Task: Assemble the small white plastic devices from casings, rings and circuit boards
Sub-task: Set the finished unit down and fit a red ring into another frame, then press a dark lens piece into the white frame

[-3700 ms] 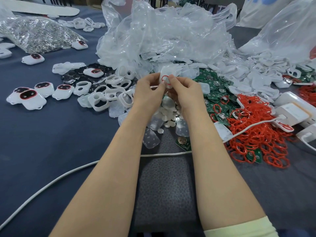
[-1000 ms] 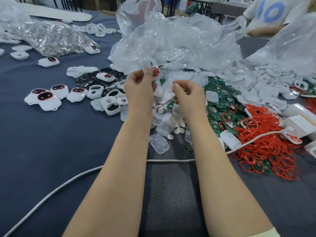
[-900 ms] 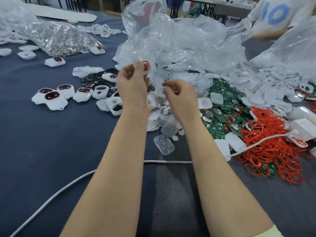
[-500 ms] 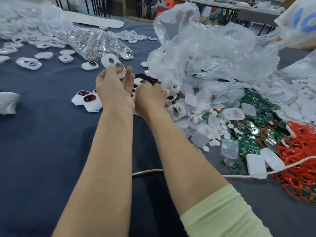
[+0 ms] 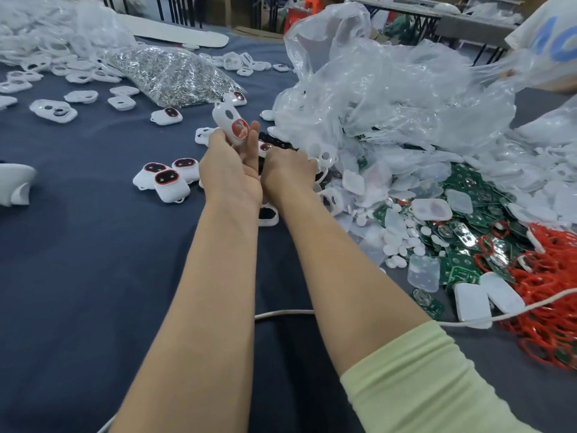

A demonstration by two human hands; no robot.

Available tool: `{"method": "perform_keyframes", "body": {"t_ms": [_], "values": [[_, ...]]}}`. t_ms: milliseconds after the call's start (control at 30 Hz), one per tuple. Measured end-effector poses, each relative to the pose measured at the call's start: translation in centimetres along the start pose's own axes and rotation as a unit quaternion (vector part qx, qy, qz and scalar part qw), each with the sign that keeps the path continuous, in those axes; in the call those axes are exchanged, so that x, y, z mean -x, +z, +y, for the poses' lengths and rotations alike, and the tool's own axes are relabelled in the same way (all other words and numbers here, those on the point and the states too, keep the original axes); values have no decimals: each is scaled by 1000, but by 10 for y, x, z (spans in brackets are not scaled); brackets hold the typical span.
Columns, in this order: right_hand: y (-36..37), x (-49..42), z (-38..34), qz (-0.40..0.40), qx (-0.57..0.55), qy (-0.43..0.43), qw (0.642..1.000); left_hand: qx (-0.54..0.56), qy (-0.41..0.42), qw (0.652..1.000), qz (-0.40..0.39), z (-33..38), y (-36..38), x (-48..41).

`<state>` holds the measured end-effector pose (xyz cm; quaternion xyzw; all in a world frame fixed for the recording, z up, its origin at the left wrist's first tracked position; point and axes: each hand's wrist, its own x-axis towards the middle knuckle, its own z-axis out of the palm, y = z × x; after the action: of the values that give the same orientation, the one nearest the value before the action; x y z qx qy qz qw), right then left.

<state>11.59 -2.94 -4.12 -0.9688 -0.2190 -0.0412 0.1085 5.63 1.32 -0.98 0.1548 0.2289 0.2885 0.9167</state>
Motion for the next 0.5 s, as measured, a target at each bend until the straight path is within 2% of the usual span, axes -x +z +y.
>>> {"method": "perform_keyframes", "body": {"t_ms": [133, 233, 333, 400, 433, 500], "values": [[-4, 2, 12, 9, 13, -23, 1000, 21, -33, 999, -20, -3, 3, 4], [-8, 4, 17, 27, 15, -44, 999, 30, -32, 999, -5, -9, 6, 6], [-12, 2, 21, -3, -21, -74, 997, 13, -23, 1000, 8, -14, 5, 8], [-15, 1, 29, -1, -98, -76, 992, 3, -17, 1000, 12, -17, 4, 8], [-18, 1, 35, 25, -162, -64, 984, -8, -8, 1000, 17, -19, 4, 7], [-27, 4, 52, 96, -313, -23, 945, -67, 25, 997, 25, -24, 4, 6]]}}
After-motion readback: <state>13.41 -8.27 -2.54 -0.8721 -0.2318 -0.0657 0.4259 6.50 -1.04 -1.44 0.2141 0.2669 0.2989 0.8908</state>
